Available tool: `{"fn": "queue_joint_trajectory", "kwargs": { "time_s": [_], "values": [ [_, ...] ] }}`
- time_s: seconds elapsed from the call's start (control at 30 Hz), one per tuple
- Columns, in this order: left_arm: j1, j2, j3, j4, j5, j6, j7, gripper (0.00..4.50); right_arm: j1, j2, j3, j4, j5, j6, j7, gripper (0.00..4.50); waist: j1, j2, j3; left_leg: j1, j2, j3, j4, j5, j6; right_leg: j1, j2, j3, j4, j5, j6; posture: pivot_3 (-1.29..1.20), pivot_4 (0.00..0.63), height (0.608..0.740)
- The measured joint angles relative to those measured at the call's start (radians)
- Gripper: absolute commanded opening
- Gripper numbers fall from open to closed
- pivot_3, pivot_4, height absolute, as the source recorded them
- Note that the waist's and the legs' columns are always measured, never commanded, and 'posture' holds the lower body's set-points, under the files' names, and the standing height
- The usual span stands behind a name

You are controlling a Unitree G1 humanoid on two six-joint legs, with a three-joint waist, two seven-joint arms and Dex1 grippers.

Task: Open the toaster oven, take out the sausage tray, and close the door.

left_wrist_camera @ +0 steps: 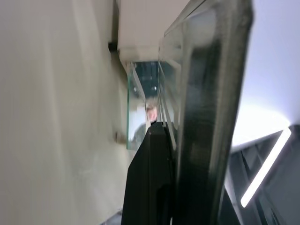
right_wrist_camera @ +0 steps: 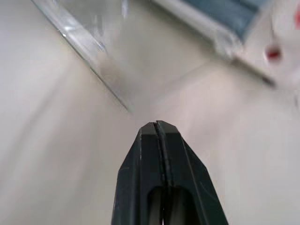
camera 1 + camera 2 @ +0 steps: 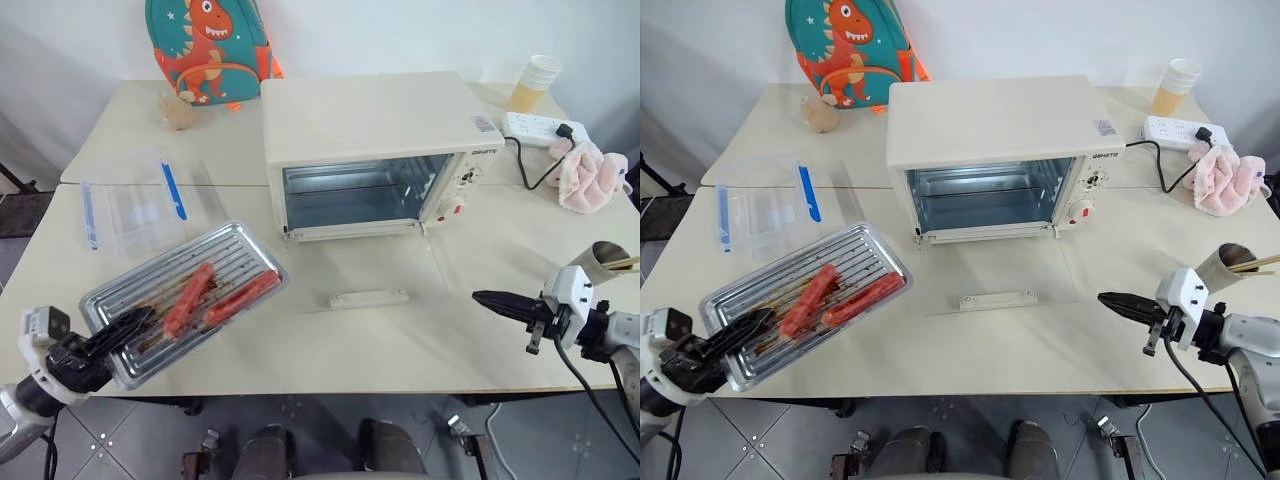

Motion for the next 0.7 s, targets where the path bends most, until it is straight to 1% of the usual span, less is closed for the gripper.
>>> {"fn": "queue_joint_trajectory", "kwargs": {
  "time_s": [0.17, 0.3, 0.47, 0.7],
  "values": [
    [0.025, -0.065, 0.058, -0.030, 0.000, -0.040, 0.015, 0.00, -0.129, 0.059, 0.037, 0.118, -0.083, 0.020, 0.039, 0.02, -0.002, 0.000, 0.000, 0.000, 0.000, 0.000, 0.000, 0.000, 0.000, 0.000, 0.000, 0.000, 0.000, 0.000, 0.000, 0.00, 0.150, 0.740],
    [0.030, -0.119, 0.067, -0.046, 0.000, -0.074, 0.053, 0.00, -0.176, 0.097, 0.069, 0.132, -0.089, 0.100, 0.105, 0.02, 0.000, 0.001, 0.001, -0.001, -0.001, 0.000, 0.000, 0.000, 0.000, -0.001, 0.000, 0.000, 0.000, 0.000, 0.000, 0.00, 0.150, 0.740],
    [0.029, -0.152, 0.067, -0.067, 0.000, -0.089, 0.077, 0.00, -0.177, 0.106, 0.053, 0.037, -0.036, 0.219, 0.154, 0.02, 0.001, 0.001, 0.001, -0.001, -0.002, 0.000, 0.000, 0.000, 0.000, -0.001, 0.000, 0.000, 0.000, 0.000, 0.000, 0.00, 0.150, 0.740],
    [0.022, -0.154, 0.073, -0.063, 0.000, -0.092, 0.086, 0.00, -0.178, 0.101, -0.037, -0.116, 0.051, 0.341, 0.163, 0.02, 0.000, 0.002, 0.001, -0.001, -0.002, 0.000, 0.000, -0.001, -0.001, -0.001, 0.001, 0.000, 0.000, 0.000, 0.000, 0.00, 0.150, 0.740]
  ]
}}
